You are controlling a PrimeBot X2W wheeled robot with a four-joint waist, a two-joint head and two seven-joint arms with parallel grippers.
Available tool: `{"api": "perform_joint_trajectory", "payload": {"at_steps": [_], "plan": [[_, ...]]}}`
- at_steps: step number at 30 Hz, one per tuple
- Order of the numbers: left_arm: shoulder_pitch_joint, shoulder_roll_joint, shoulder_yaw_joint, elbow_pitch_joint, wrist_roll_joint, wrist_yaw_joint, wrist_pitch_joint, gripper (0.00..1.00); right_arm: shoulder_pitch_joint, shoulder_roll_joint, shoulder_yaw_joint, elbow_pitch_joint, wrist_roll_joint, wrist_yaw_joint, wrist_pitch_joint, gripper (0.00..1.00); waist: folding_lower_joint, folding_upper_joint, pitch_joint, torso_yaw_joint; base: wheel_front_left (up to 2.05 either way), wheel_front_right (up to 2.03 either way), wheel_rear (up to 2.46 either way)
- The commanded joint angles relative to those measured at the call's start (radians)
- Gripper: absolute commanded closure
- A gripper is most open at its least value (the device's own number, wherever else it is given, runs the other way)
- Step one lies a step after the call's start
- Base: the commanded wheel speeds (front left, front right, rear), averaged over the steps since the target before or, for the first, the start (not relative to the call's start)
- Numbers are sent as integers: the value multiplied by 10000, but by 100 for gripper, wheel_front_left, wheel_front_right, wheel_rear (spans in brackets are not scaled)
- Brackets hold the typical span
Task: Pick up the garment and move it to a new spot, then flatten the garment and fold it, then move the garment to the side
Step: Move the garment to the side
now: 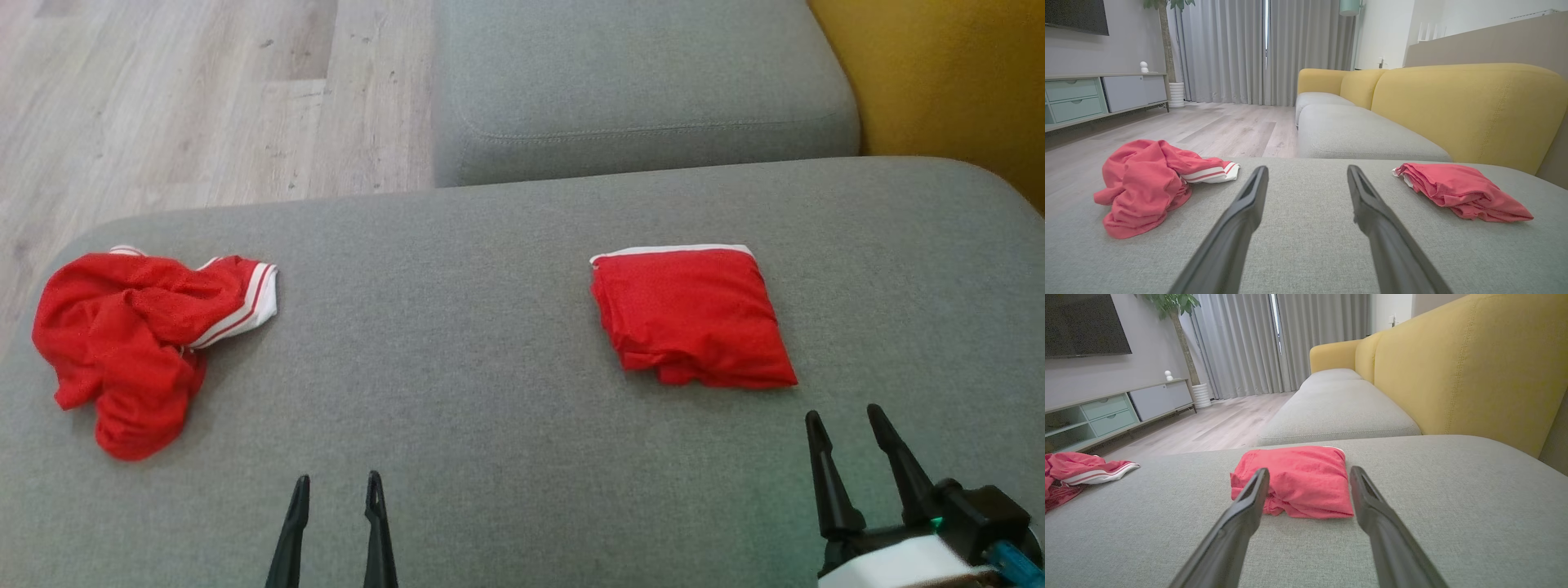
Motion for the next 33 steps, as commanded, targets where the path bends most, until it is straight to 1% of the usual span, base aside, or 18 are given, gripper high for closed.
{"api": "perform_joint_trajectory", "payload": {"at_steps": [1, 12, 16, 20, 25, 28, 33], "plan": [[-191, -45, 221, -339, 28, 37, -51, 0, -271, -202, 191, -270, -90, 65, -106, 0, 0, 0, 30, 30, 0, 0, 0], [-512, -45, -138, -410, 35, 55, -51, 0, -503, -479, -9, -353, -46, 65, -107, 0, 0, 0, 782, 485, 0, 0, 0], [-827, -45, -370, -473, 97, 66, -51, 0, -799, -617, -219, -336, 3, 65, -107, 0, 0, 0, 1383, 658, 0, 0, 0], [-1284, -45, -627, -538, 106, 214, -51, 0, -1380, -836, -227, -110, 160, 65, -107, 0, 0, 0, 1948, 721, 0, 0, 0], [-1776, -45, -902, -648, 109, 424, -51, 0, -2406, -1224, -188, 573, 595, 65, -107, 0, 0, 0, 2553, 701, 0, 0, 0], [-2072, -45, -1089, -705, 167, 473, -51, 0, -3201, -1579, -54, 1225, 957, 65, -14, 0, 0, 0, 2878, 681, 0, 0, 0], [-2534, -45, -1328, -799, 319, 572, -51, 0, -4628, -2049, 132, 2222, 1764, 65, 937, 0, 0, 0, 3383, 680, 0, 0, 0]]}}
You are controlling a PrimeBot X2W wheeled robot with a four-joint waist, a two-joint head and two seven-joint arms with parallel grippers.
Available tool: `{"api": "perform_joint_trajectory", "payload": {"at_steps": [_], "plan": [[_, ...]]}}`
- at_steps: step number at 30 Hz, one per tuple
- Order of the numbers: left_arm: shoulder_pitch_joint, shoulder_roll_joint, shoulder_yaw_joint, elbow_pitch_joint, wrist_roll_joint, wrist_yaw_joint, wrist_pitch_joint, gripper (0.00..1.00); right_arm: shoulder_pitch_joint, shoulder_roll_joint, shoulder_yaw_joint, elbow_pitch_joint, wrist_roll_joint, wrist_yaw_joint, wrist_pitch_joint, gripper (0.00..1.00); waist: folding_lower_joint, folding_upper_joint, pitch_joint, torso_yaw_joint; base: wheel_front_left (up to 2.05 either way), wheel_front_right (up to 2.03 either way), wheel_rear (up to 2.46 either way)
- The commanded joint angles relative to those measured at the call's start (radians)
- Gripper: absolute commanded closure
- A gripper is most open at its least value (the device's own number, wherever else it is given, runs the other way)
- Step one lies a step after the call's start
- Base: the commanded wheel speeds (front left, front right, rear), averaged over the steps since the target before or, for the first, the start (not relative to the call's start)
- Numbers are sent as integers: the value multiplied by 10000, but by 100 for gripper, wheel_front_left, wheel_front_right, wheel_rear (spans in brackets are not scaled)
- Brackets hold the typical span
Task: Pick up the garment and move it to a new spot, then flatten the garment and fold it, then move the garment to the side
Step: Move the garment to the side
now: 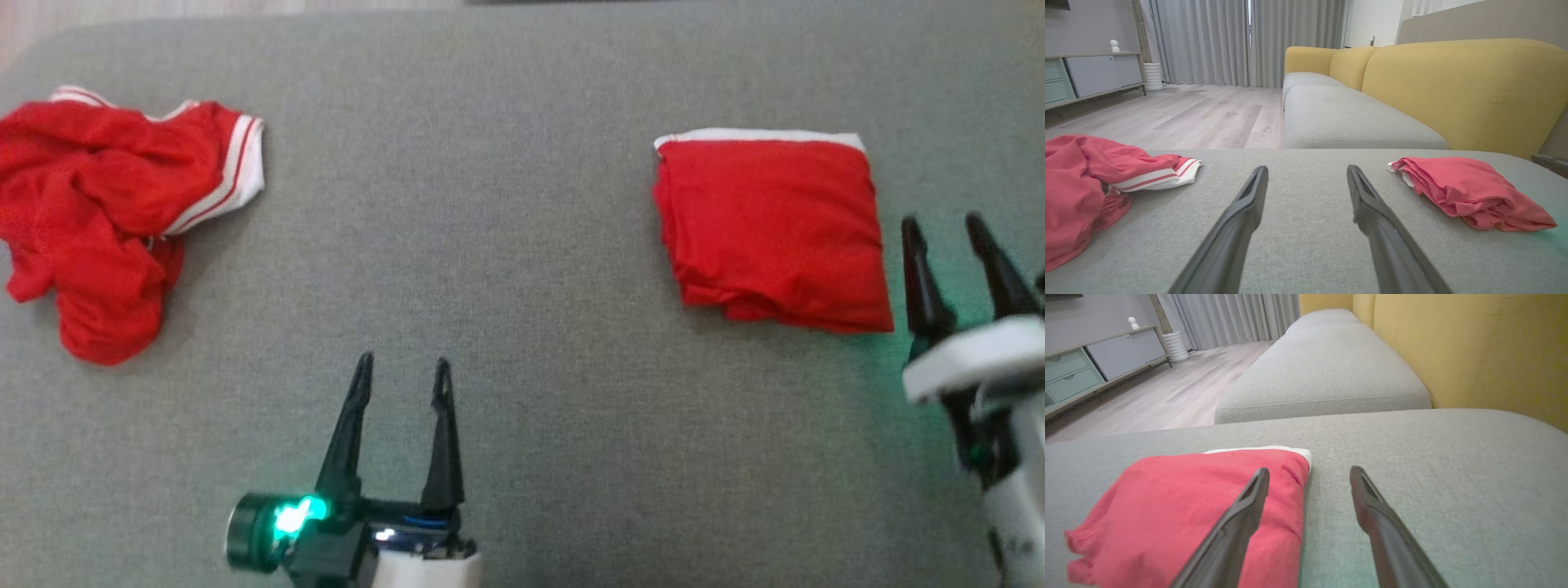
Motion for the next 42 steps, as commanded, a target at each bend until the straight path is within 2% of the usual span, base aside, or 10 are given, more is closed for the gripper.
{"api": "perform_joint_trajectory", "payload": {"at_steps": [1, 12, 13, 14, 15, 23, 32, 40, 41, 42], "plan": [[-356, -34, 132, -396, 85, 80, -49, 0, -428, -321, 257, -114, 220, 65, 208, 0, -2, 0, 261, 8, 0, 0, 0], [-950, -34, -159, -245, -177, 294, -49, 0, -1843, -829, 2160, 1640, 2198, 65, 2485, 0, -2, 0, 893, 69, 0, 0, 0], [-967, -34, -169, -233, -182, 312, -49, 0, -1863, -821, 2374, 1677, 2396, 65, 2604, 10, -2, 0, 918, 51, 0, 0, 0], [-983, -34, -168, -224, -185, 328, -49, 0, -1884, -829, 2543, 1657, 2610, 65, 2629, 77, -2, 0, 940, 20, 0, 0, 0], [-1000, -34, -157, -218, -184, 343, -49, 0, -1913, -863, 2628, 1640, 2797, 65, 2572, 100, -2, 0, 964, -26, 0, 0, 0], [-1219, -34, 13, -248, 4, 301, -49, 0, -2362, -2145, 2827, 1921, 2532, 65, 1707, 100, -2, 0, 1404, -982, 0, 0, 0], [-1932, -34, 157, -299, 605, -90, -49, 0, -3234, -4132, 2898, 2526, 1437, 65, 1359, 100, -2, 0, 2410, -2064, 0, 0, 0], [-2479, -31, 203, -325, 974, -351, -49, 0, -4299, -4721, 2120, 3515, 169, 65, 696, 100, -2, 0, 2952, -2377, 0, 0, 0], [-2510, -31, 198, -315, 977, -367, -49, 0, -4390, -4665, 2015, 3654, 3, 65, 605, 94, -2, 0, 2955, -2369, 0, 0, 0], [-2537, -31, 182, -280, 966, -396, -49, 0, -4462, -4582, 1915, 3810, -151, 65, 529, 57, -2, 0, 2928, -2349, 0, 0, 0]]}}
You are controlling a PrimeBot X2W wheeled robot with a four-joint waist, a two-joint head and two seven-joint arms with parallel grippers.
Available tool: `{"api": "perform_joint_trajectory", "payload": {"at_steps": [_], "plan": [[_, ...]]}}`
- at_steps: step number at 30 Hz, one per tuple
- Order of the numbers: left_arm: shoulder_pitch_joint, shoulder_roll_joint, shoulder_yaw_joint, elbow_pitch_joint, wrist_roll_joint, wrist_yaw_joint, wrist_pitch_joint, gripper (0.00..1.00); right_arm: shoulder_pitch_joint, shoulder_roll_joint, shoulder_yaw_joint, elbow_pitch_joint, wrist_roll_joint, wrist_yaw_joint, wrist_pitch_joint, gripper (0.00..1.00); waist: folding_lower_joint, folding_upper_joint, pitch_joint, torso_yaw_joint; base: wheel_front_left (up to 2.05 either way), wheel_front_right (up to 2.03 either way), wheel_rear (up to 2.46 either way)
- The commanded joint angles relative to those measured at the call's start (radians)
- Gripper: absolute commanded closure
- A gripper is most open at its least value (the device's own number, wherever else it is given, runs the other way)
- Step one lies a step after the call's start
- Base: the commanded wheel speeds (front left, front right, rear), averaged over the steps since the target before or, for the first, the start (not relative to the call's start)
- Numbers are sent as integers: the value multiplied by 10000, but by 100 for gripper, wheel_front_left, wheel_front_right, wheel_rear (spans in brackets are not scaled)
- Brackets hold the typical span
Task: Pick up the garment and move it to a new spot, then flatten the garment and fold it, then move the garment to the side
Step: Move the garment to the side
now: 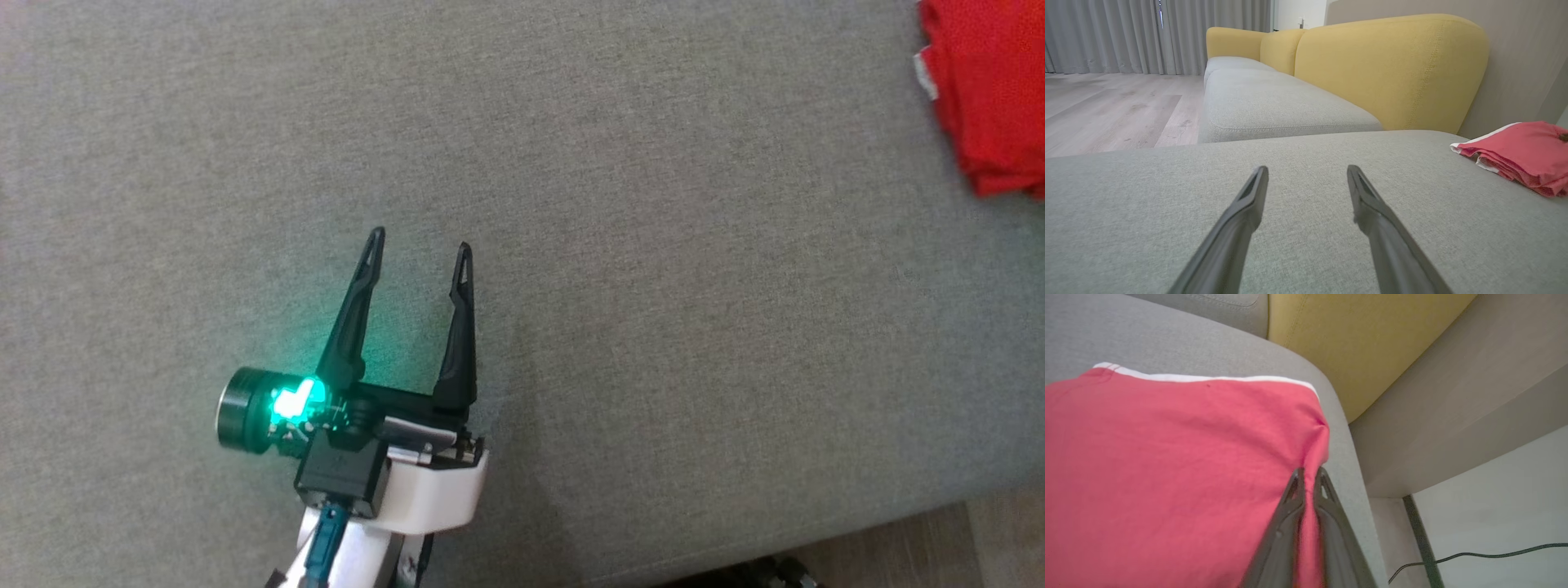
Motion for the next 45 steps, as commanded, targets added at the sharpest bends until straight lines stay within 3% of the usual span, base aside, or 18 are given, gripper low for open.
{"api": "perform_joint_trajectory", "payload": {"at_steps": [1, 7, 12, 20, 24, 34, 39, 45], "plan": [[-98, -20, 269, -262, 98, -55, -49, 0, 47, -347, -156, 87, -255, 63, -230, 0, -3, 1, -72, 46, 0, 0, 0], [-75, -20, 209, -53, -83, -53, -49, 0, -106, 186, -711, 629, -1278, 63, -1018, 0, -3, 1, -533, 288, 0, 0, 0], [320, -21, 245, 122, -359, 48, -49, 0, 456, 1156, -621, 181, -1788, 63, -1392, 0, -3, 1, -1544, 572, 0, 0, 0], [1315, -21, 315, 490, -942, -1, -49, 0, 2531, 3023, 523, -1501, -283, 63, -1489, 0, -3, 1, -3624, 1059, 0, 0, 0], [1813, -21, 390, 703, -1165, -85, -49, 0, 3626, 3698, 469, -2538, 153, 63, -1495, 0, -3, 1, -4599, 1301, 0, 0, 0], [2889, -22, 1187, 281, -786, 132, -49, 0, 6965, 5251, -972, -5747, -1055, 63, -1497, 0, -3, 1, -5819, 1490, 0, 0, 0], [3560, -22, 1679, 376, -904, 129, -49, 0, 8248, 5701, -1284, -6186, -1645, 63, -1498, 0, -3, 1, -6129, 1383, 0, 0, 0], [4098, -22, 2171, 540, -975, -78, -49, 0, 8644, 5904, -1456, -6294, -1814, 63, -1498, 0, -3, 1, -6314, 1271, 0, 0, 0]]}}
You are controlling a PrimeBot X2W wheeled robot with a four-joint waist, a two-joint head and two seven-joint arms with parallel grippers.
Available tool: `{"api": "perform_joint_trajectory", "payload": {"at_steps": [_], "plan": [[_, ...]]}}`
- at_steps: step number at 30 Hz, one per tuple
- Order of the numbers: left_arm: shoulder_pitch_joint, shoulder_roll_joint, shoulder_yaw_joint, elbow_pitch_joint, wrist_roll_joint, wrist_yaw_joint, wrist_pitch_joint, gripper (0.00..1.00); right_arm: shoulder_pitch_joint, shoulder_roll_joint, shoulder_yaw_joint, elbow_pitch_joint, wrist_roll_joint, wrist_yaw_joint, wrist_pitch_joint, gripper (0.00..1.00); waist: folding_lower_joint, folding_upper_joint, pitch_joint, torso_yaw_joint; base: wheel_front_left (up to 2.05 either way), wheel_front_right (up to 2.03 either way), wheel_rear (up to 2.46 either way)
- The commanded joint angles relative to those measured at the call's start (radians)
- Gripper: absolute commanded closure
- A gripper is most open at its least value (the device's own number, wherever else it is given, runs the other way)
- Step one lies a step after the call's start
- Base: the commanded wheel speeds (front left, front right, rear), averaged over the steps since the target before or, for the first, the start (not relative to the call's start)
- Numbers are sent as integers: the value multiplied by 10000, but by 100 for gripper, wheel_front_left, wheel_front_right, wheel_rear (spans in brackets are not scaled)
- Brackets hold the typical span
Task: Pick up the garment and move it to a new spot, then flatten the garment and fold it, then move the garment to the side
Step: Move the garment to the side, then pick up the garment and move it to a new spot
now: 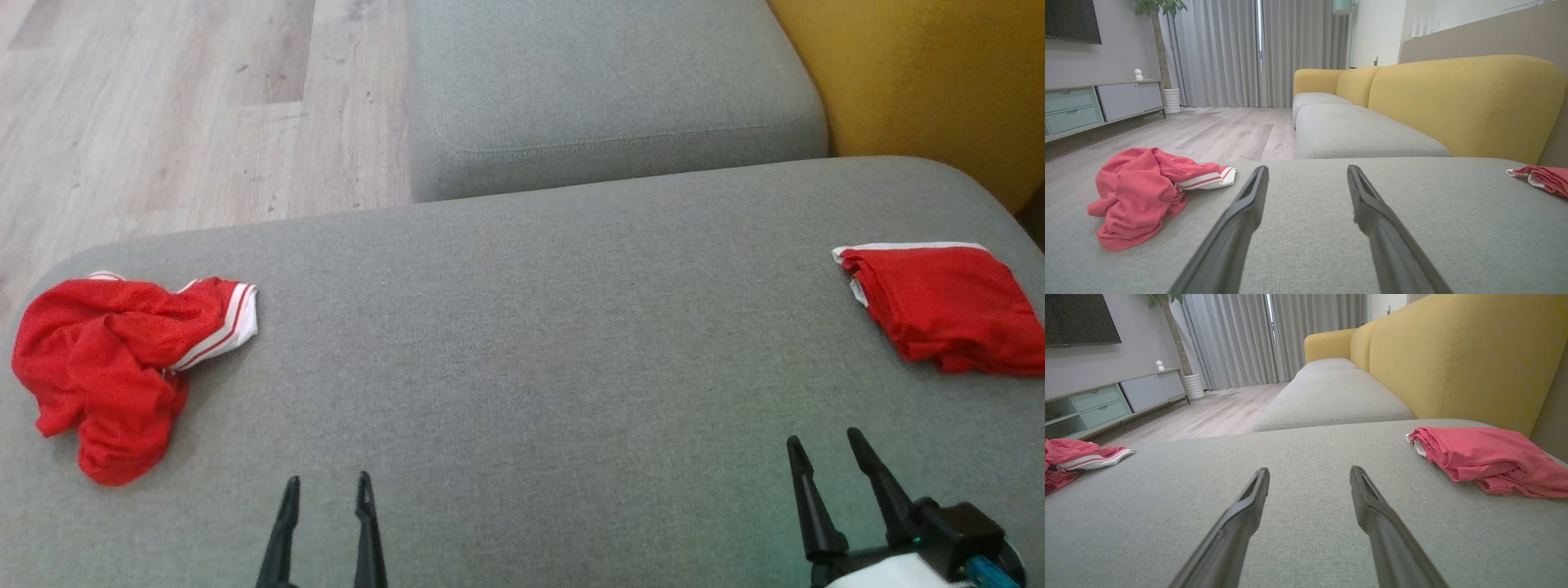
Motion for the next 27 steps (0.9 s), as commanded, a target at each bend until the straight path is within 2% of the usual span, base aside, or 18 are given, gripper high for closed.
{"api": "perform_joint_trajectory", "payload": {"at_steps": [1, 27], "plan": [[-279, -45, 453, -295, -34, -62, -51, 0, -334, -53, 65, -445, -132, 65, -108, 0, 1, -1, -34, 3, 0, 0, 0], [-384, -45, 565, -200, 50, -261, -51, 0, -258, -27, 22, -606, -20, 65, -108, 0, 1, -1, -98, 363, 0, 0, 0]]}}
